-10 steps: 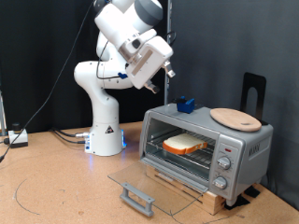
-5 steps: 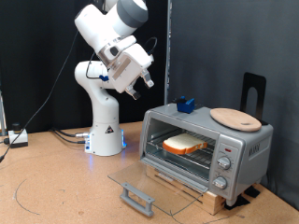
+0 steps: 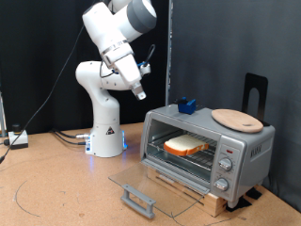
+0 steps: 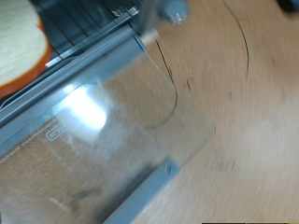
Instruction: Make a piece of toast with the oven
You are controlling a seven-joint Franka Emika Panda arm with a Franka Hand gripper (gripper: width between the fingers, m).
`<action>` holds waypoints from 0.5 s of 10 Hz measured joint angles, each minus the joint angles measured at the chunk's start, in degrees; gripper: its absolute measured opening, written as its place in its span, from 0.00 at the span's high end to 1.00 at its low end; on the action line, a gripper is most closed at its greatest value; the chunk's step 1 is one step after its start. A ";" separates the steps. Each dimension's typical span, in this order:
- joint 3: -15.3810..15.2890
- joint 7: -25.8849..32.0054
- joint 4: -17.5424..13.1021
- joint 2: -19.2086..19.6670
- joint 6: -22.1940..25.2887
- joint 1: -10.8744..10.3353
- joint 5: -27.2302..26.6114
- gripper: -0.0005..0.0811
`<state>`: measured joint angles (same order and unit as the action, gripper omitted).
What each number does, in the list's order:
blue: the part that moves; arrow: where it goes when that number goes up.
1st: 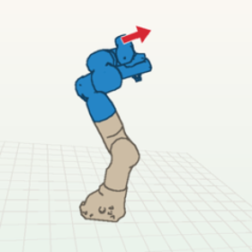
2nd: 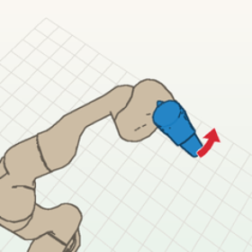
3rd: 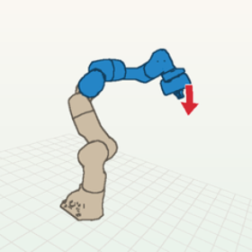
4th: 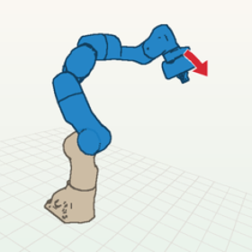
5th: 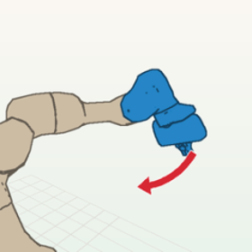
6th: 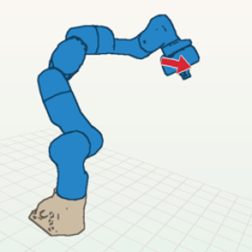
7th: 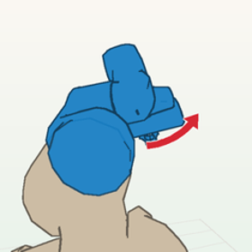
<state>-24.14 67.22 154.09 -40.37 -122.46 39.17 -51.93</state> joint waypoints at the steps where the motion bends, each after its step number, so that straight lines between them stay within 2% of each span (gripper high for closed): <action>1: -0.54 -6.38 -1.01 1.15 0.10 2.75 2.12 0.01; 2: -2.09 -12.02 -2.11 2.56 0.26 5.09 3.16 0.01; 3: -1.96 -9.20 -2.04 2.53 0.25 4.80 2.87 0.01; 5: -2.53 -21.51 -4.37 3.31 10.48 6.51 7.89 0.01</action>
<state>-26.67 45.71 149.72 -37.06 -111.98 45.69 -44.04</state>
